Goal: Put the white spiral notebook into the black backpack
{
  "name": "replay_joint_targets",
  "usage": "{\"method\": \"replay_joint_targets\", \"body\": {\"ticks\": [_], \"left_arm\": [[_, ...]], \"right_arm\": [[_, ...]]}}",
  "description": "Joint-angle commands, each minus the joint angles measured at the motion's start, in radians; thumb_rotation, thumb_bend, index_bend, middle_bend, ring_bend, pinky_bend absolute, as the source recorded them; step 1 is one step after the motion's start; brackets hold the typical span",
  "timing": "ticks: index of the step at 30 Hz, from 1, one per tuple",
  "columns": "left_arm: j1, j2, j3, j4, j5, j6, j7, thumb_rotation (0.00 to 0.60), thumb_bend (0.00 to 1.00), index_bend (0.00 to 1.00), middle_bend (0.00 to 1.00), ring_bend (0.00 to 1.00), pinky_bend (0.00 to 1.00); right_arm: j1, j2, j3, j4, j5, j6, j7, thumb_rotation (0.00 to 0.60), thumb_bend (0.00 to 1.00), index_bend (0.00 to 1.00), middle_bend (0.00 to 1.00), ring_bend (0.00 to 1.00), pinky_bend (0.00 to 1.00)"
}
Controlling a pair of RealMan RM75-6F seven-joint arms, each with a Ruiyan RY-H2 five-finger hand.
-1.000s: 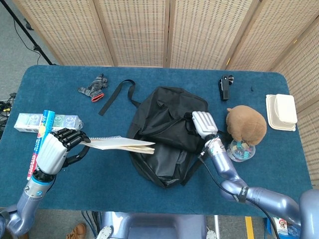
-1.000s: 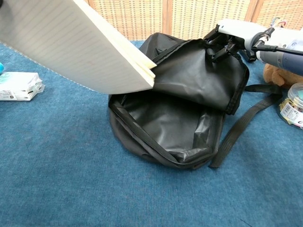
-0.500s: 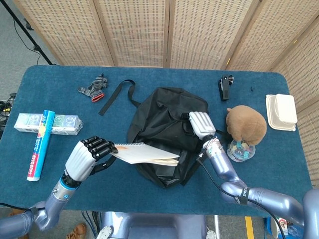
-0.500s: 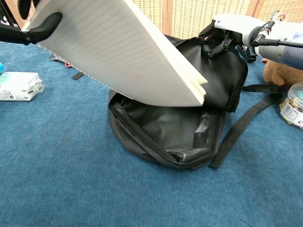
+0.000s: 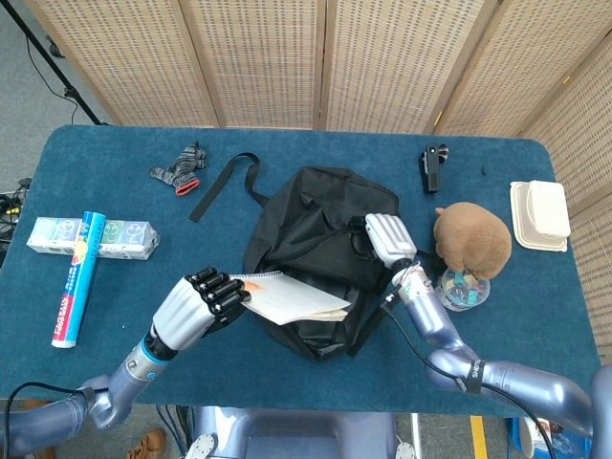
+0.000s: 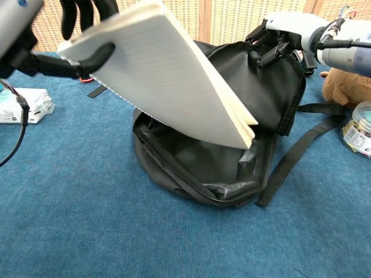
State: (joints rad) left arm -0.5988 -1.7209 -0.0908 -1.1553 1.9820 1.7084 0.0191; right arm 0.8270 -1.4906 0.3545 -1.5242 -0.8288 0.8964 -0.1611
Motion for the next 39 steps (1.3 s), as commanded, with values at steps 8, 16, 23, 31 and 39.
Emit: {"method": "replay_joint_targets", "body": {"ticks": [8,16,23,31,39], "left_arm": [[-0.037,-0.096,0.037,0.173,0.042,0.003,0.05,0.6,0.54,0.79,0.64,0.62,0.7],[-0.043,-0.142,0.097,0.285,0.085,0.015,0.102,0.6,0.54,0.79,0.65,0.62,0.69],[-0.026,-0.159,0.109,0.339,0.077,0.068,0.116,0.6,0.54,0.79,0.65,0.62,0.69],[-0.046,-0.207,0.132,0.391,0.063,0.013,0.128,0.6,0.53,0.79,0.65,0.62,0.69],[-0.083,-0.281,0.135,0.472,0.047,-0.039,0.158,0.6,0.53,0.79,0.65,0.62,0.69]], "right_arm": [[0.001,0.029,-0.007,-0.041,0.021,-0.014,0.007,0.6,0.69,0.55,0.59,0.52,0.66],[0.003,0.037,-0.02,-0.051,0.024,-0.013,0.008,0.6,0.69,0.55,0.59,0.52,0.66],[0.005,0.042,-0.024,-0.047,0.023,-0.006,0.013,0.6,0.69,0.55,0.59,0.52,0.66],[0.004,0.041,-0.03,-0.046,0.03,-0.008,0.023,0.6,0.69,0.55,0.59,0.52,0.66],[0.003,0.054,-0.037,-0.064,0.028,-0.008,0.023,0.6,0.69,0.55,0.59,0.52,0.66]]}}
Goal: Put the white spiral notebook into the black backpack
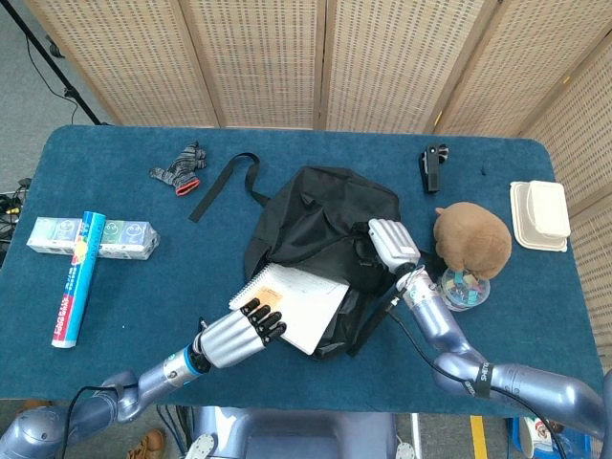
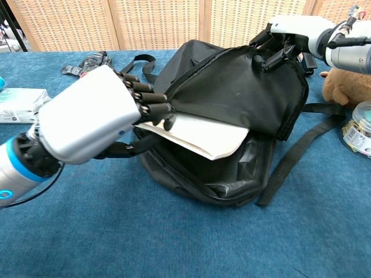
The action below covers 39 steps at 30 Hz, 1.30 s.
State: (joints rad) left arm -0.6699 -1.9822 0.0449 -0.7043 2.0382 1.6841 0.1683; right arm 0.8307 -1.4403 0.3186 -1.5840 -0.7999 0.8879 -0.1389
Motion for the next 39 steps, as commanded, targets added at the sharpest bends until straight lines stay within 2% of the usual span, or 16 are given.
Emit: {"method": "replay_joint_targets", "body": {"ticks": [1,18,25,39], "left_arm": [[-0.016,-0.026,-0.003,0.028,-0.015,-0.021,0.009,0.6,0.53,0.79,0.65,0.62,0.69],[-0.1,-0.149,-0.008,0.204,-0.101,-0.171,-0.002,0.6,0.53,0.79,0.65,0.62,0.69],[-0.123,-0.198,-0.008,0.27,-0.134,-0.203,-0.017,0.6,0.53,0.79,0.65,0.62,0.69],[-0.18,-0.267,-0.029,0.352,-0.212,-0.305,-0.034,0.6,0.53,0.79,0.65,0.62,0.69]], "right_arm": [[-0.001,0.006,-0.001,-0.008,-0.001,0.001,0.001,0.6,0.69,0.55,0.59,0.52,0.66],[-0.007,0.043,-0.022,-0.074,-0.014,-0.003,0.003,0.6,0.69,0.55,0.59,0.52,0.66],[-0.008,0.053,-0.026,-0.091,-0.022,-0.004,0.009,0.6,0.69,0.55,0.59,0.52,0.66],[0.001,0.084,-0.025,-0.132,-0.034,-0.017,0.015,0.6,0.69,0.55,0.59,0.52,0.66]]}}
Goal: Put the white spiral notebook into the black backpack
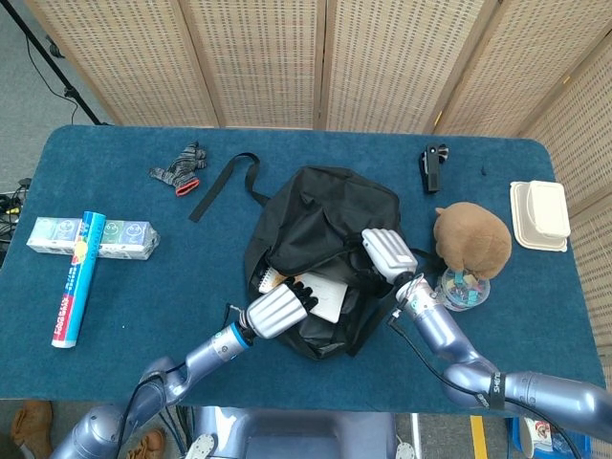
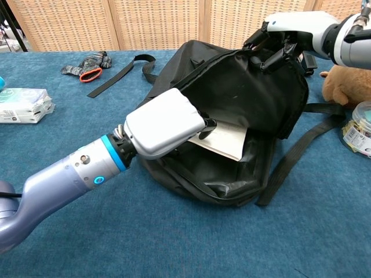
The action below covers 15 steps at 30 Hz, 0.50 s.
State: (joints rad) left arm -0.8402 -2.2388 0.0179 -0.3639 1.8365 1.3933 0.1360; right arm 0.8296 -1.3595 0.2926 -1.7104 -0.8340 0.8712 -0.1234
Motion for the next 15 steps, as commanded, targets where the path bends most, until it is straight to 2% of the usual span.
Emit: {"method": "replay_joint_targets", "body": {"ticks": [1,15], "left_arm": [[-0.014,-0.013,-0.002,0.018,-0.013,-0.02,0.0,0.6,0.53,0.79,0.65,0.62,0.69],[-0.111,-0.03,-0.05,0.032,-0.097,-0.112,0.006,0.6,0.53,0.79,0.65,0.62,0.69]], "right_arm": [[0.003,0.005,0.002,-0.01,-0.001,0.0,-0.001,0.6,0.69,0.55,0.59,0.52,0.66],[0.003,0.049,-0.012,-0.093,-0.027,-0.011,0.009,0.6,0.69,0.55,0.59,0.52,0.66]]}}
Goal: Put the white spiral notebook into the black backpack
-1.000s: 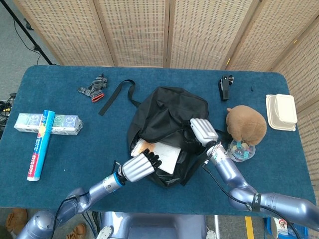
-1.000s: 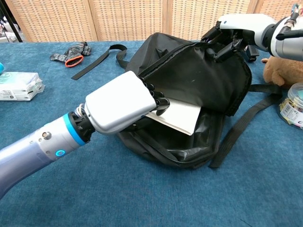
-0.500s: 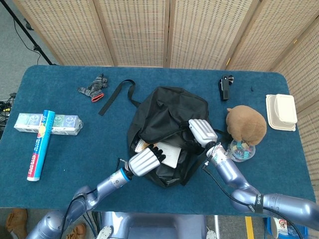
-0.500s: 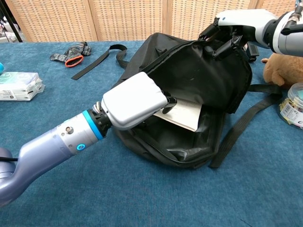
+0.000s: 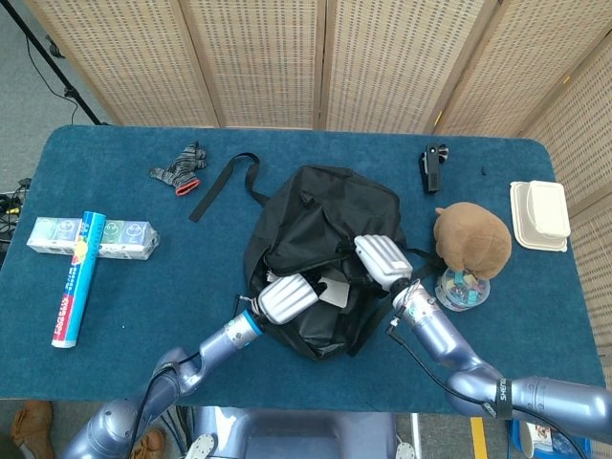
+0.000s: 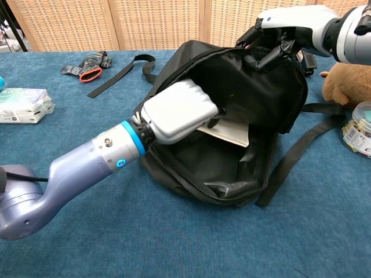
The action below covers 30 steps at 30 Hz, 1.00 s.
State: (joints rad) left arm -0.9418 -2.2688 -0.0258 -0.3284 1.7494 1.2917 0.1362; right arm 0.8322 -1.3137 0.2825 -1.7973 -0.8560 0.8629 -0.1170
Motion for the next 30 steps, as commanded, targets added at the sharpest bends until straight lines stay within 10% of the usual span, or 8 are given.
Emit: {"method": "replay_joint_targets", "body": {"ticks": [1,21,30], "left_arm": [[-0.012,0.0,-0.007,-0.004,-0.013,-0.016,0.007,0.6,0.53,0.79,0.65,0.62,0.69],[-0.027,0.0,-0.034,-0.049,-0.101,-0.103,0.112,0.6,0.5,0.79,0.64,0.61,0.7],[0.003,0.001,0.001,-0.043,-0.089,-0.061,0.026,0.6,0.39,0.39,0.23,0.27,0.61]], "right_arm": [[0.001,0.004,-0.003,-0.009,-0.008,-0.003,0.004,0.6,0.69,0.55,0.59,0.52,0.66],[0.009,0.03,-0.002,-0.048,-0.015,0.007,0.018,0.6,0.69,0.55,0.59,0.52,0.66],[-0.001,0.017,-0.014,-0.001,-0.022,0.01,0.042,0.6,0.69,0.55,0.59,0.52,0.66]]}}
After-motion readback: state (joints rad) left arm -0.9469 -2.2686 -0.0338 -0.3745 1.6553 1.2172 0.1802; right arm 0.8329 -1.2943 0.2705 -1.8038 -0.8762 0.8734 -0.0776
